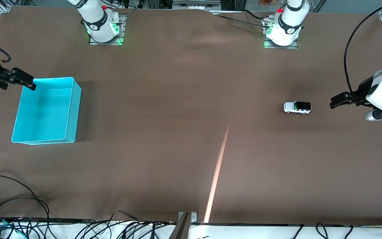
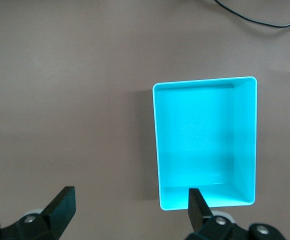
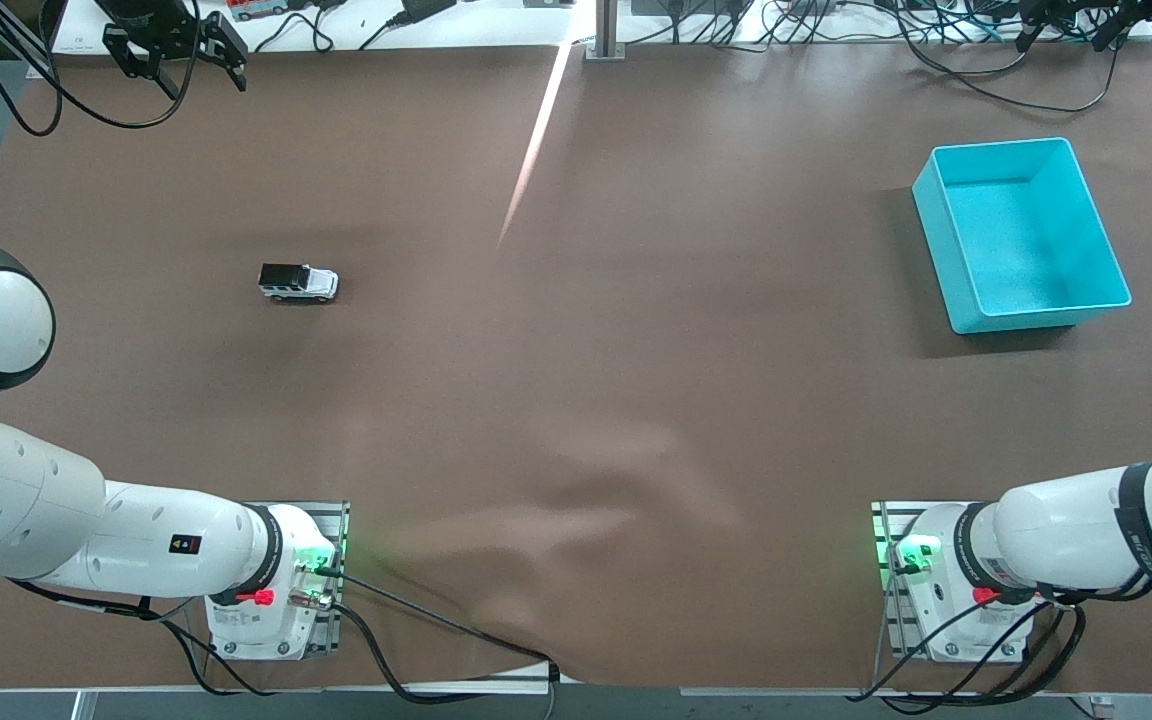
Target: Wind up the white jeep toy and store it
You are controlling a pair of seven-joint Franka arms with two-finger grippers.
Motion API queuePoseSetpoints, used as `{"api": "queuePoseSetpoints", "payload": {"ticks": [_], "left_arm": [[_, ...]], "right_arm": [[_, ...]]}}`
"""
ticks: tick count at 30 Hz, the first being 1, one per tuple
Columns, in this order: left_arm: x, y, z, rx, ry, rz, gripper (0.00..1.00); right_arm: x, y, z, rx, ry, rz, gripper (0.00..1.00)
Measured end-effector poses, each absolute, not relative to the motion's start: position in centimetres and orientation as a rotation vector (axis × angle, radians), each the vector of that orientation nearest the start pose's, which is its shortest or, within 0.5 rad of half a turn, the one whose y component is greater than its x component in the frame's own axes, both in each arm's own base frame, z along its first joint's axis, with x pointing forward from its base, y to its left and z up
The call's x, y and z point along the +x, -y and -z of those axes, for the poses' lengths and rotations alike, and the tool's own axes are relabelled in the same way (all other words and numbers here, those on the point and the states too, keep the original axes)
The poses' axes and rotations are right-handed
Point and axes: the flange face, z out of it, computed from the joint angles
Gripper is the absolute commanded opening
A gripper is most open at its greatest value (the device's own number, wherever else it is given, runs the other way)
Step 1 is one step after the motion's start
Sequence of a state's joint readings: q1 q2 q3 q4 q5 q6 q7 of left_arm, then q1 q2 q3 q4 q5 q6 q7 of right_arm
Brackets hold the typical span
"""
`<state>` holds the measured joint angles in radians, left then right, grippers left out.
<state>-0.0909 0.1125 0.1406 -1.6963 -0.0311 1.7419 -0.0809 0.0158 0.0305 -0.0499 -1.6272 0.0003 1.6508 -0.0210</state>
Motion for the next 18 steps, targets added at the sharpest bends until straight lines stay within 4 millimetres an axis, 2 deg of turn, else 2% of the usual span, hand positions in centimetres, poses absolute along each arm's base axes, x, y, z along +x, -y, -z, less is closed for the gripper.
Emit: {"api": "queuePoseSetpoints", "payload": {"ticks": [12, 18], "left_arm": [[59.03, -2.28, -51.46, -3.146, 0.214, -0.106, 1.00], [59.17, -2.27, -50.61, -3.141, 0.236, -0.130, 1.00]], "right_arm": [[56.90, 1.85, -58.99, -3.143, -0.019, -0.003, 1.00], [56.90, 1.85, -59.00, -3.143, -0.019, -0.003, 1.00]]}}
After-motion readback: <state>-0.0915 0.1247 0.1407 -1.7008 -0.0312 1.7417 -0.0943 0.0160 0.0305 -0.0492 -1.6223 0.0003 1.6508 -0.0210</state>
